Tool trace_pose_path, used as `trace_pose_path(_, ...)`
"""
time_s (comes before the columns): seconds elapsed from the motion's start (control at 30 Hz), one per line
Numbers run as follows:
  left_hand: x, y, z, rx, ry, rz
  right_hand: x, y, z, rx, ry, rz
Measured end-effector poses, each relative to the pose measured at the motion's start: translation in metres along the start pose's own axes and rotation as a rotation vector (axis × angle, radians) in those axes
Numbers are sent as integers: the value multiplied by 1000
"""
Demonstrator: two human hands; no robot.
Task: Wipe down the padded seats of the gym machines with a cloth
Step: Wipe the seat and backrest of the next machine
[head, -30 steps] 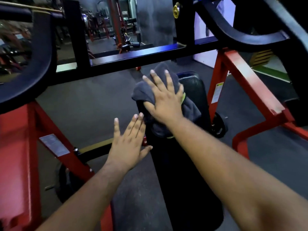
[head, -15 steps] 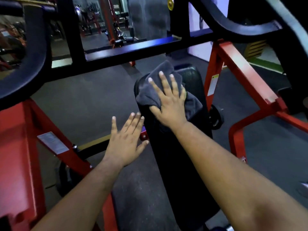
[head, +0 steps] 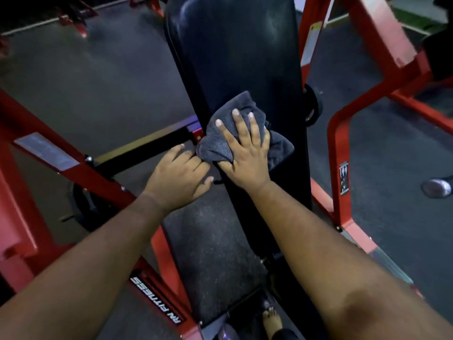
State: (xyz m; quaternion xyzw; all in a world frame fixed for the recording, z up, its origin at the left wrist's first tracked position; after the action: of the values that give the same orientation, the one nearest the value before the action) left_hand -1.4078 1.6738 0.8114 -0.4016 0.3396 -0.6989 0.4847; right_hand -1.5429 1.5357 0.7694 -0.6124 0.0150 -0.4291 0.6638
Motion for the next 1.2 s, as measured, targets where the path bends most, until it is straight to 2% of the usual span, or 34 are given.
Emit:
trace_pose_path(0.1, -1, -3, -16, -69, 102, -98, -40, 24, -7, -4, 35, 9)
trace_pose_path(0.2, 1, -1, -30, -84, 149, -110, -93, 55, -16, 0, 95, 32)
trace_pose_path(0.37, 6, 43, -70, 32, 295, 61, -208, 122, -26, 19, 269, 85)
trace_pose_path(0.43, 7, 68, -96, 70, 386, 156, -245, 148, -30, 99, 363, 42)
trace_pose_path(0.5, 6, 91, -123, 132, 446, 258, -270, 166, -31, 192, 542, -19)
trace_pose_path(0.57, 5, 107, -145, 194, 471, 333, -285, 176, -27, 293, 809, -83)
trace_pose_path(0.67, 10, 117, -165, 248, 444, 362, -289, 174, -20, 650, 1200, -285)
trace_pose_path(0.73, 17, 118, -172, 268, 418, 357, -289, 174, -27, 865, 1295, -405)
trace_pose_path(0.83, 32, 114, -172, 294, 394, 351, -281, 170, -69, 894, 1467, -423)
trace_pose_path(0.93, 48, 108, -171, 300, 345, 364, -258, 152, -118, 894, 1674, -331)
trace_pose_path(1.0, 55, 100, -168, 290, 312, 386, -229, 133, -127, 891, 1639, -320)
trace_pose_path(1.2, 91, 43, -109, 188, -16, 298, -90, 58, -106, 591, 972, -178)
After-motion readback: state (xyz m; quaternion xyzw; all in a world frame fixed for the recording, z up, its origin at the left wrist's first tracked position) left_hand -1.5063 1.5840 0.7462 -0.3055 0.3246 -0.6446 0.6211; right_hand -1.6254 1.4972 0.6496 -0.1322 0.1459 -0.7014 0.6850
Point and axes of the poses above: each hand's wrist, its own x-axis towards the middle knuckle, its own y-axis out of the palm, z = x × y, the point moved 2 cm from there along x, towards the middle knuckle, and after that the axes turned 10 degrees about z, right-handed, at the moved point
